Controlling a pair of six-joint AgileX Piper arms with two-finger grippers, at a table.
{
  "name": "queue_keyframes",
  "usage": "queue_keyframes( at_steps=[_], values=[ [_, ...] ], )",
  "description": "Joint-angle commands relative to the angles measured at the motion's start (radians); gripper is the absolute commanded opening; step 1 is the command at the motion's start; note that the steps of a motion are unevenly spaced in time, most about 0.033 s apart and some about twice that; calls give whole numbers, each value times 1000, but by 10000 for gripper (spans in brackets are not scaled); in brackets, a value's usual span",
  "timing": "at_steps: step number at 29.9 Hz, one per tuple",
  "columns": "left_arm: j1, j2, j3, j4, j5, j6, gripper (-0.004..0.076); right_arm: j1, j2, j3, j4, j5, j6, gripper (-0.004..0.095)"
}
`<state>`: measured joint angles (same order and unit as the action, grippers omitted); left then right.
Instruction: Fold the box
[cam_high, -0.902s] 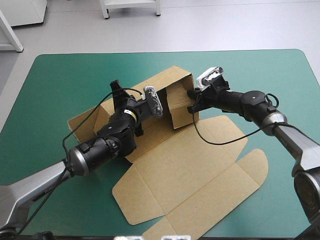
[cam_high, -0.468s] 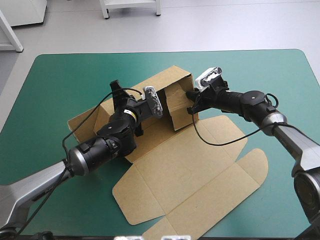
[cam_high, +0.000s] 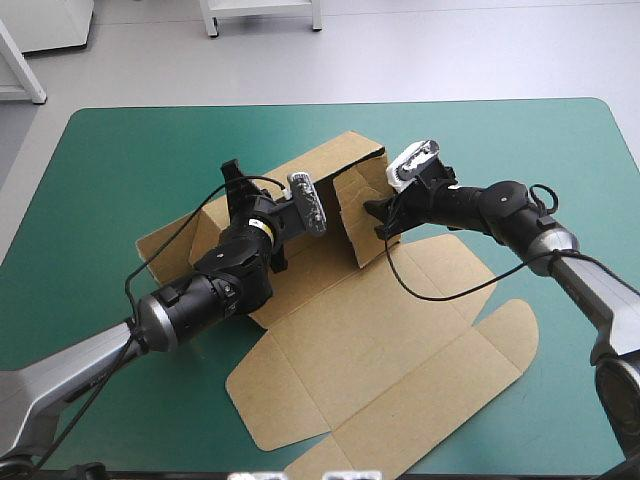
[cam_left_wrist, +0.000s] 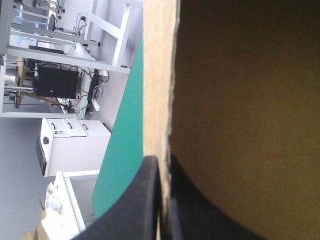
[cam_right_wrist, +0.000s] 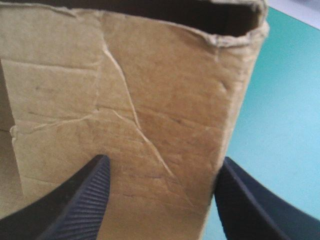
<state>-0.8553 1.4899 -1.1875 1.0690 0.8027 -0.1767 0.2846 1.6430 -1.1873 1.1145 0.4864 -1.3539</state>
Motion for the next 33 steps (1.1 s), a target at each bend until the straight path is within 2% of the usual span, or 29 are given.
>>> queue_keyframes(
  at_steps=[1,4,8,10,14,25,29,31,33],
  values=[
    [-3,-34,-26,20,-49,-13,-8,6,-52,-24,-40,43,75,583],
    [-3,-34,-26,20,-48,-13,-8,6,-52,-24,-42,48,73,583],
    [-3,-34,-26,20,-48,-13,-8,6,-52,-24,-19,-7,26,583],
    [-3,-34,-26,20,-49,-13,-8,6,-52,-24,50,-46,-47,583],
    [-3,-34,-26,20,-49,-13,-8,6,-36,-24,197,-38,-177,583],
    [-3,-34,-26,-15,-48,-13,-8,6,28,-32,276,-30,-250,581],
    [-3,-34,-26,-15,-48,-13,-8,6,42,-32,368,-34,-344,580],
    [-3,-34,-26,-16,-46,-13,-8,6,50,-32,409,-41,-375,553],
    [-3,-34,-26,-16,-43,-13,-8,6,58,-32,421,-45,-388,416]
  ],
)
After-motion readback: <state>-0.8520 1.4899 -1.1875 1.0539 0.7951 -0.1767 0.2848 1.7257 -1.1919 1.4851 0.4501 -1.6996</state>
